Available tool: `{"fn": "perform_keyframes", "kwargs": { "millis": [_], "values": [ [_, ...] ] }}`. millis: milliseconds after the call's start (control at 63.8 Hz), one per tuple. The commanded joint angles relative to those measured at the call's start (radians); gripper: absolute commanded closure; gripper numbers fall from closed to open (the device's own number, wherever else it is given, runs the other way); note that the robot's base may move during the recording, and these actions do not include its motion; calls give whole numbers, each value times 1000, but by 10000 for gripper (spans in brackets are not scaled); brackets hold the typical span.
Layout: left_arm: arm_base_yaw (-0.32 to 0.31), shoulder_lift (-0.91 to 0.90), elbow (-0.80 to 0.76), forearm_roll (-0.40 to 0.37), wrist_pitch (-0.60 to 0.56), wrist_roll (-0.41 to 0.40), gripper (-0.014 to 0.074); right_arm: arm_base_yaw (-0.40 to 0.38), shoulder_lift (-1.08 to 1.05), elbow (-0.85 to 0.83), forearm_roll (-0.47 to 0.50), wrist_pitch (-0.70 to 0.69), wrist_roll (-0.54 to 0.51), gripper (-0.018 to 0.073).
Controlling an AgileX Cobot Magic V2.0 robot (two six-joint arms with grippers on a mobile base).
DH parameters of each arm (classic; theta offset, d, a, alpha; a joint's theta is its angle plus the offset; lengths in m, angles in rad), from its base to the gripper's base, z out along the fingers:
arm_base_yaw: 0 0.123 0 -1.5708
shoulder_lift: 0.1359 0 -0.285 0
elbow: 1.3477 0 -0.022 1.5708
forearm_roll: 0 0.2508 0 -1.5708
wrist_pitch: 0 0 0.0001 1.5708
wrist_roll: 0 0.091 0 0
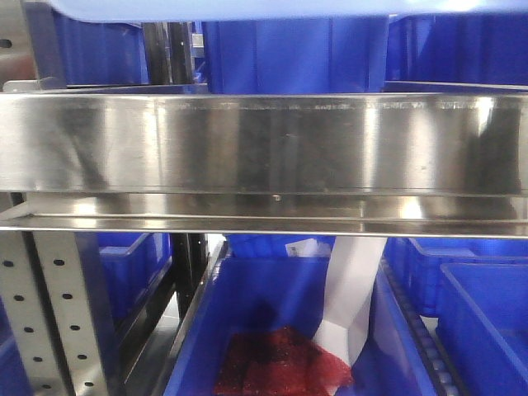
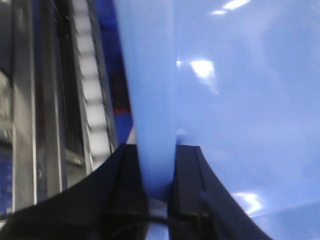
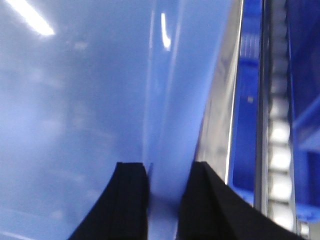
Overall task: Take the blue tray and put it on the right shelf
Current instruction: 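Drive up to the rack, holding the tray above the metal shelf, then lower the tray with both grippers onto the upper shelf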
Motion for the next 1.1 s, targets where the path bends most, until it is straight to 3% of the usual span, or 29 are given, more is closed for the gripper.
{"fn": "perform_keyframes", "kwargs": {
  "millis": [0, 266, 533, 658, 815, 909, 1081],
  "values": [
    [32, 25, -50, 0, -119, 33, 645, 8, 44, -100, 41, -101, -27, 502],
    [75, 140, -57, -16, -265, 33, 645, 7, 214, -167, 41, -118, -27, 502],
    [85, 245, -57, -7, -277, 33, 601, 7, 341, -167, 41, -124, -27, 491],
    [106, 271, -57, -9, -279, 33, 424, 7, 373, -167, 40, -126, -27, 319],
    [125, 273, -59, -13, -288, 33, 178, 7, 386, -167, 25, -139, -27, -66],
    [131, 266, -59, -8, -295, 33, 95, 7, 386, -167, 0, -145, -27, -74],
    [131, 243, -59, -4, -292, 36, 81, 5, 384, -167, -21, -125, -27, -74]
  ]
}}
